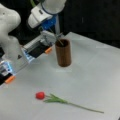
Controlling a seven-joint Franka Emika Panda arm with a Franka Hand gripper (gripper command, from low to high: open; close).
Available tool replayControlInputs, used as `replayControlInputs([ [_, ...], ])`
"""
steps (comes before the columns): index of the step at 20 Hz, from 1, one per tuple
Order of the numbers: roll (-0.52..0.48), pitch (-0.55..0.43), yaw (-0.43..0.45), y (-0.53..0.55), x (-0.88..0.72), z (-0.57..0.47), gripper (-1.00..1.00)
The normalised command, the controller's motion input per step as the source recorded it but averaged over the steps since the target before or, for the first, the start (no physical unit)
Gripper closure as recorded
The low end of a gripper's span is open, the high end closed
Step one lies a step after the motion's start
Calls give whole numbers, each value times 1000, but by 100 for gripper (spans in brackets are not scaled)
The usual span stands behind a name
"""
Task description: Flower insertion into a vase
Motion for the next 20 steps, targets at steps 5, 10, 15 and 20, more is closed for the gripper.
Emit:
replayControlInputs([
  [5, 18, 383, 87, -28, 298, 44, 100],
  [10, 33, 369, 57, 0, 309, 92, 100],
  [15, -3, 205, 8, 22, 313, 21, 100],
  [20, -51, 86, 22, 34, 395, -191, 100],
])
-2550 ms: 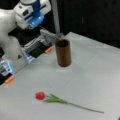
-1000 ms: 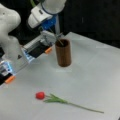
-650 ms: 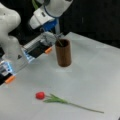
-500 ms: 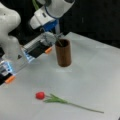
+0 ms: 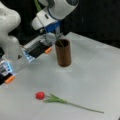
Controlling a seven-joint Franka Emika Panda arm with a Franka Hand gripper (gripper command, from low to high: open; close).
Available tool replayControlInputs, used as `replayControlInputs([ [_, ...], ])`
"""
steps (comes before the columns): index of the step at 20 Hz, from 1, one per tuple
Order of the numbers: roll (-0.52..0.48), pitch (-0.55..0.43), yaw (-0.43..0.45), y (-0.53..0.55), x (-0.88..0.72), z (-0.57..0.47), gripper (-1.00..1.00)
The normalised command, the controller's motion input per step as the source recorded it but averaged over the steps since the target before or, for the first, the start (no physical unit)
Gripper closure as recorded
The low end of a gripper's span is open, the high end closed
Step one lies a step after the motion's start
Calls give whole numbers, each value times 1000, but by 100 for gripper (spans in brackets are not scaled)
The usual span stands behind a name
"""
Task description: Flower insertion into a vase
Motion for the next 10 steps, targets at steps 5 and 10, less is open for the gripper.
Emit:
replayControlInputs([
  [5, -74, 82, 18, 64, 405, -296, 100],
  [10, -80, 85, 48, 60, 333, -238, 100],
])
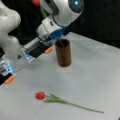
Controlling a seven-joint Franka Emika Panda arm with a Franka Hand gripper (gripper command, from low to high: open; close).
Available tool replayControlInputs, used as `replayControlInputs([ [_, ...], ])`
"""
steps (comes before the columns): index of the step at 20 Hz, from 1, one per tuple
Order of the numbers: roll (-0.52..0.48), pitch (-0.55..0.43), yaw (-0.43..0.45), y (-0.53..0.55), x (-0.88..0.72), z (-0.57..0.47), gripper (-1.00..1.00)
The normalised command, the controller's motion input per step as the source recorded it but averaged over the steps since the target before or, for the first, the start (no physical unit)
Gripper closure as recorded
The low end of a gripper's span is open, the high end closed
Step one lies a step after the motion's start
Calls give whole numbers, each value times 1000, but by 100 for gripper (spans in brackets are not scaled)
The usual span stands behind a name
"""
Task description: Flower insertion into a vase
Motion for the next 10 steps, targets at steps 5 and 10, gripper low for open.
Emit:
replayControlInputs([
  [5, -66, 58, 95, 41, 253, -106, 100],
  [10, -27, -9, 55, 18, 230, -137, 100],
])
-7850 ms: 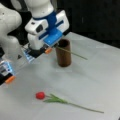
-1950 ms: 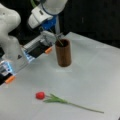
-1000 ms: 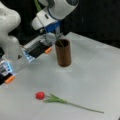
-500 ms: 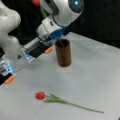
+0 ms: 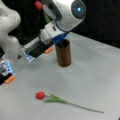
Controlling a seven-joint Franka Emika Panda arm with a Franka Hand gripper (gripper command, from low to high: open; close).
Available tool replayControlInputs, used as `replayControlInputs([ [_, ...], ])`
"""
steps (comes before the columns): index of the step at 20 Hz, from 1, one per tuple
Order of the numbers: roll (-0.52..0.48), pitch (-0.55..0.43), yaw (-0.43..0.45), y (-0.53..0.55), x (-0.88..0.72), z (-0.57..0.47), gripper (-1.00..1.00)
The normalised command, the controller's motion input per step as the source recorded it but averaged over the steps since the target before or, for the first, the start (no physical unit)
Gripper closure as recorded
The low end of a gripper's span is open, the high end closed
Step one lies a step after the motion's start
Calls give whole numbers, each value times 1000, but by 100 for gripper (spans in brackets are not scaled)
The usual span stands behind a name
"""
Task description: Flower insertion into a vase
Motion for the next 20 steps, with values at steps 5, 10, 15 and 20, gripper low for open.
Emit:
replayControlInputs([
  [5, -21, -58, 66, -7, 259, -273, 100],
  [10, -29, -20, 79, -9, 243, -237, -100],
  [15, -21, -2, 93, -37, 177, -78, -100],
  [20, -24, 6, 98, -68, 174, 66, -100],
])
